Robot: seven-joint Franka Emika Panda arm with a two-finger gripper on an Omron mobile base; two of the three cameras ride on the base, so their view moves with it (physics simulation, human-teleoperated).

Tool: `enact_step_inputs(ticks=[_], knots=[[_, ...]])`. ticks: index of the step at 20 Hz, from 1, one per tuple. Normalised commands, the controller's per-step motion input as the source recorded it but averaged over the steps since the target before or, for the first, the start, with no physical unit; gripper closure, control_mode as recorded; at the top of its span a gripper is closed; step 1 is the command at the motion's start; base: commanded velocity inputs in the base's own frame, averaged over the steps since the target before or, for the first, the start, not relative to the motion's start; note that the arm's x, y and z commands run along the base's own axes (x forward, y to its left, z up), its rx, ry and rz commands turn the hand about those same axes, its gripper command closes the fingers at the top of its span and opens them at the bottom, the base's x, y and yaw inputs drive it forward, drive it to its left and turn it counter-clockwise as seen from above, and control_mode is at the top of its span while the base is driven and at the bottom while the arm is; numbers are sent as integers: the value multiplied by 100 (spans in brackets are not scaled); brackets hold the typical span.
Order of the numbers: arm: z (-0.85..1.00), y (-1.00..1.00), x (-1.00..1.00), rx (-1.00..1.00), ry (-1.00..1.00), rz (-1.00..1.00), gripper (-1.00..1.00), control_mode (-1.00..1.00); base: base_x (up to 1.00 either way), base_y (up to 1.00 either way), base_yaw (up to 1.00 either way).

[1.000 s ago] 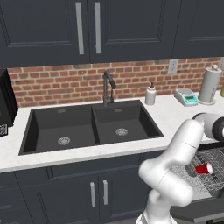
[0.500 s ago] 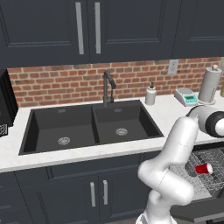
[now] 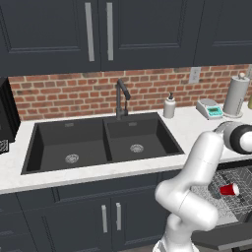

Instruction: Pick up the cup and bowl from the counter, place them in the dishwasher, and close the dishwasher door.

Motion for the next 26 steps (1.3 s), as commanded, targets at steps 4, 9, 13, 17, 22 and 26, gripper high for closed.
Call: enact_step_inputs(ticks=[4, 9, 13, 17, 22, 26], knots=[[12, 14, -51, 47, 2, -2, -100, -100, 0, 0, 0], [13, 12, -8, 44, -3, 0, -100, -100, 0, 0, 0], [1, 16, 4, 35, -12, 0, -100, -100, 0, 0, 0], [0, 24, 7, 25, -23, -2, -100, -100, 0, 0, 0], [-10, 16, 1, 14, -33, -3, -100, -100, 0, 0, 0], [-13, 18, 0, 7, -44, -6, -100, -100, 0, 0, 0]])
